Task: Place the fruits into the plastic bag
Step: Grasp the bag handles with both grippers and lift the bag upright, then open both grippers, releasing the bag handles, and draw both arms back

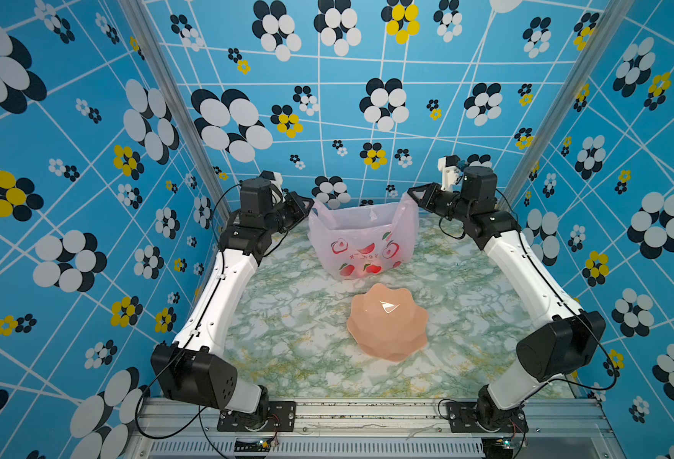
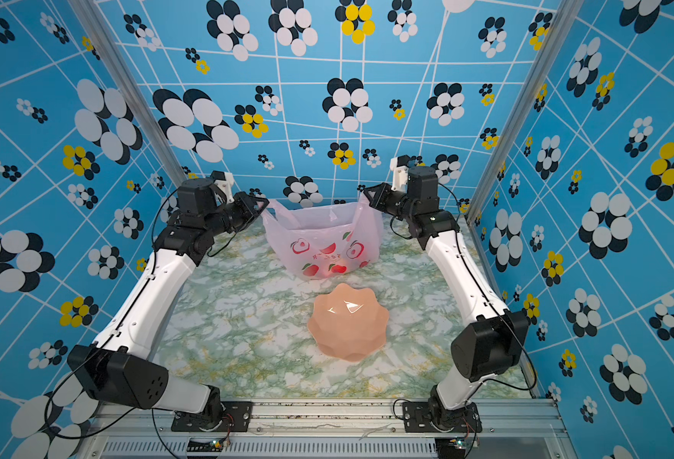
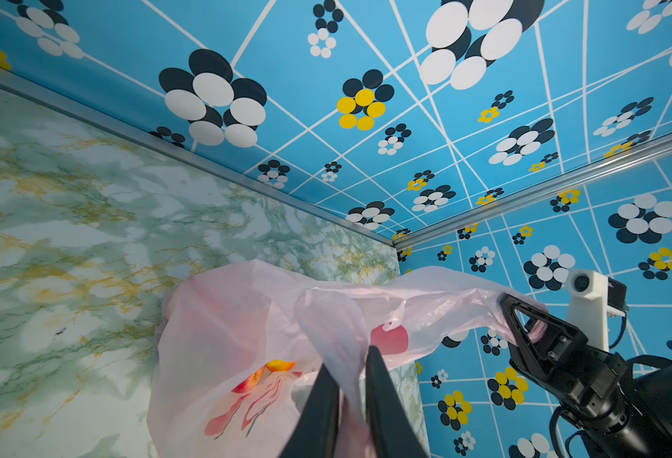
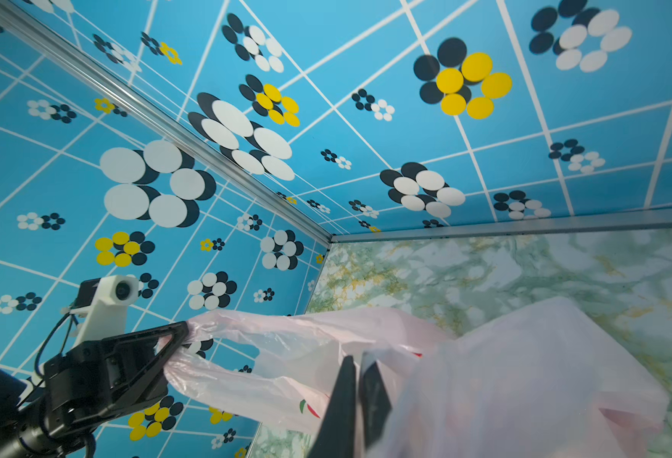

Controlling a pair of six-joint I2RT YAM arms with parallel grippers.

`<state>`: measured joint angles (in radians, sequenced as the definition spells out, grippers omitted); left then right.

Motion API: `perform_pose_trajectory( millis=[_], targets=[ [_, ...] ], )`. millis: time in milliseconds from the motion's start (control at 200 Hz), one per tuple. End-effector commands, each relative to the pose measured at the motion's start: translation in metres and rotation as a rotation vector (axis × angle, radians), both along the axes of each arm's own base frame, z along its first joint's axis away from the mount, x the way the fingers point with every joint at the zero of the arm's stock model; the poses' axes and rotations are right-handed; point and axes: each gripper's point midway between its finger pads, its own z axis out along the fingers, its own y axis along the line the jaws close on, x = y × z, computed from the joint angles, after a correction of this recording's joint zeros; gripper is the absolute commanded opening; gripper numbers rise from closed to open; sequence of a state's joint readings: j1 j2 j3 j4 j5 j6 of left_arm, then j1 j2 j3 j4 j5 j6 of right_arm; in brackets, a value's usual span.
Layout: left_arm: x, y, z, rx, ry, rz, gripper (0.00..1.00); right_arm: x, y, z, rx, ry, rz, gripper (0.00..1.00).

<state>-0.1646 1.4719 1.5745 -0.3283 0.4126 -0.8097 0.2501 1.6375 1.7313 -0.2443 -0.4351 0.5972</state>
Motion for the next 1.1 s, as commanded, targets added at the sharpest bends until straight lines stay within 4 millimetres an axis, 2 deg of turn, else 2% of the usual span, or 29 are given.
perform_pose_trajectory(
  millis=[0, 45, 90, 160, 180, 375, 535, 700, 810, 975, 985, 1095],
  targets=[
    [0.004, -0.009, 0.001, 0.008, -0.009, -0.048, 0.35, -0.012, -0.003, 0.019, -0.009, -0.051, 0.004, 0.45],
    [0.003, -0.012, 0.0, 0.011, -0.008, -0.061, 0.58, -0.013, -0.004, 0.016, -0.004, -0.045, 0.002, 0.6],
    [0.001, -0.015, 0.0, 0.022, -0.012, -0.076, 0.7, -0.016, -0.005, 0.015, -0.003, -0.048, -0.003, 0.72],
    [-0.004, -0.015, 0.005, 0.037, -0.03, -0.082, 0.9, -0.019, -0.009, 0.014, -0.005, -0.055, -0.021, 0.97],
    [-0.005, -0.015, 0.006, 0.04, -0.032, -0.08, 1.0, -0.02, -0.01, 0.016, -0.008, -0.06, -0.028, 0.99],
    [-0.021, 0.001, 0.025, 0.083, -0.082, -0.061, 0.99, -0.039, -0.027, 0.025, -0.093, -0.077, -0.081, 0.99],
    [-0.032, 0.019, 0.031, 0.112, -0.084, -0.04, 0.99, -0.054, -0.068, 0.01, -0.24, 0.024, -0.257, 0.99],
    [-0.042, 0.044, 0.034, 0.109, -0.082, 0.009, 0.99, -0.076, -0.093, 0.017, -0.351, 0.039, -0.328, 0.99],
    [-0.051, 0.061, 0.038, 0.107, -0.098, 0.052, 0.99, -0.09, -0.097, 0.036, -0.34, -0.025, -0.334, 0.99],
    [-0.069, 0.086, 0.041, 0.136, -0.137, 0.137, 0.99, -0.109, -0.105, 0.069, -0.281, -0.211, -0.385, 0.99],
    [-0.07, 0.088, 0.042, 0.14, -0.141, 0.143, 0.99, -0.107, -0.105, 0.062, -0.288, -0.206, -0.386, 0.99],
    [-0.081, 0.105, 0.034, 0.195, -0.171, 0.229, 0.99, -0.118, -0.115, 0.065, -0.25, -0.339, -0.448, 0.99]
  ],
)
